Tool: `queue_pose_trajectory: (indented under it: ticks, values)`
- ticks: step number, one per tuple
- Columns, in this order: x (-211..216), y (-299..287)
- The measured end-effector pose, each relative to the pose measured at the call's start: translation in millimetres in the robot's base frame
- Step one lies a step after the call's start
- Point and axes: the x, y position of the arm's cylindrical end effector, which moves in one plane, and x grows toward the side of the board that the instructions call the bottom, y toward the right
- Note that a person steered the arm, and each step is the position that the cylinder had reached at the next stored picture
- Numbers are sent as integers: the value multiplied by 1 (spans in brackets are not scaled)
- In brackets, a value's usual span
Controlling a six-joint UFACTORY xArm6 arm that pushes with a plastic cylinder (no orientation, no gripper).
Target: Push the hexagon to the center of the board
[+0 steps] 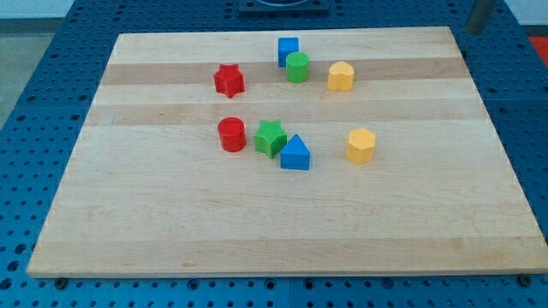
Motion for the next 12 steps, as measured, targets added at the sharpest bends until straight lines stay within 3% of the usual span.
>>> queue_pose_trajectory:
  ticks: [2, 5, 12]
  values:
    - [0, -9]
    - [0, -87]
    - [0, -144]
